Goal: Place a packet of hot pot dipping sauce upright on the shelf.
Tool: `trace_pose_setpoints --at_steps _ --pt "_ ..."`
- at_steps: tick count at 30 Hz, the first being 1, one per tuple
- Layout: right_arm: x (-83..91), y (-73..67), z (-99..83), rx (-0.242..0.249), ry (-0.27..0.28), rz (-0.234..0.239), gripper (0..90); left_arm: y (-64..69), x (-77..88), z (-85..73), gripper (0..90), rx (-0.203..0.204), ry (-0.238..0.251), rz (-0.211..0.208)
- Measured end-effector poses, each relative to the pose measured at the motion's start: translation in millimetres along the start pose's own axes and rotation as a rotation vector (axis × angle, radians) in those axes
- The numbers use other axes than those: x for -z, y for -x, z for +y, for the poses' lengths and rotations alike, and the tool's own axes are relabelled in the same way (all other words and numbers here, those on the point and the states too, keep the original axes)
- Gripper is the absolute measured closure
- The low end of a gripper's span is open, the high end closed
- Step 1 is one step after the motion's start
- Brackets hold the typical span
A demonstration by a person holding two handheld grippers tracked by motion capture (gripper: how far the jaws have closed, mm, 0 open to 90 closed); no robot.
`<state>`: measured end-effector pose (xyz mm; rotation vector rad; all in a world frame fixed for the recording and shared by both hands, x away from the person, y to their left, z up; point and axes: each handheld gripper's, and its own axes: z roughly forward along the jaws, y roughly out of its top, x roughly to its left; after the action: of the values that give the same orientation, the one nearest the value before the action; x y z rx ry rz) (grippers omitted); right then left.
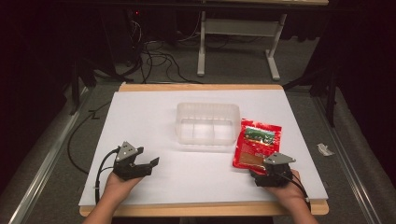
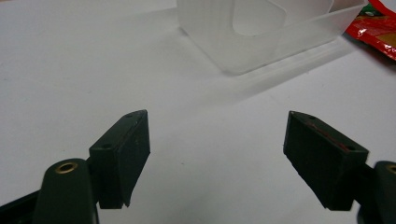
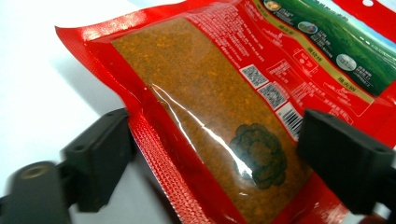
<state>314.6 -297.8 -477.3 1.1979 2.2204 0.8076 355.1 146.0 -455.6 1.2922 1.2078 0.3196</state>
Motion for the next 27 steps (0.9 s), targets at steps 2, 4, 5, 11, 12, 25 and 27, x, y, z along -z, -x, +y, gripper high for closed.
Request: trace_pose_setpoints --at_steps 2,4,5,11,12,25,27 --pt "0.8 2.3 -0.2 0.001 0.013 -0.011 30.3 0.2 0.6 -0.2 23.4 0.007 0.005 -0.001" --pt "1.7 5.5 -1.4 0.003 0.024 -0.032 40.9 0.1 0.8 -0.3 23.5 0.010 0.005 -0.001" --pt "2.1 7.4 -1.7 -0.011 0.032 -0.031 44.9 -0.2 1.3 -0.5 23.5 0.007 0.003 0.000" --pt "7.5 9.7 2.1 0.007 0.065 -0.023 71.5 -0.5 0.9 -1.6 23.6 0.006 -0.003 0.003" --pt "7.5 9.7 2.1 0.007 0.065 -0.023 71.5 -0.5 0.9 -1.6 23.6 0.006 -0.003 0.003" --pt "29.2 -14.5 2.2 -0.005 0.038 0.089 75.8 0.9 -3.1 -0.6 24.0 0.013 -0.007 -0.007" --pt "30.2 -24.1 4.6 0.011 0.024 0.112 75.7 2.4 -4.2 -0.8 24.0 0.009 -0.008 -0.014"
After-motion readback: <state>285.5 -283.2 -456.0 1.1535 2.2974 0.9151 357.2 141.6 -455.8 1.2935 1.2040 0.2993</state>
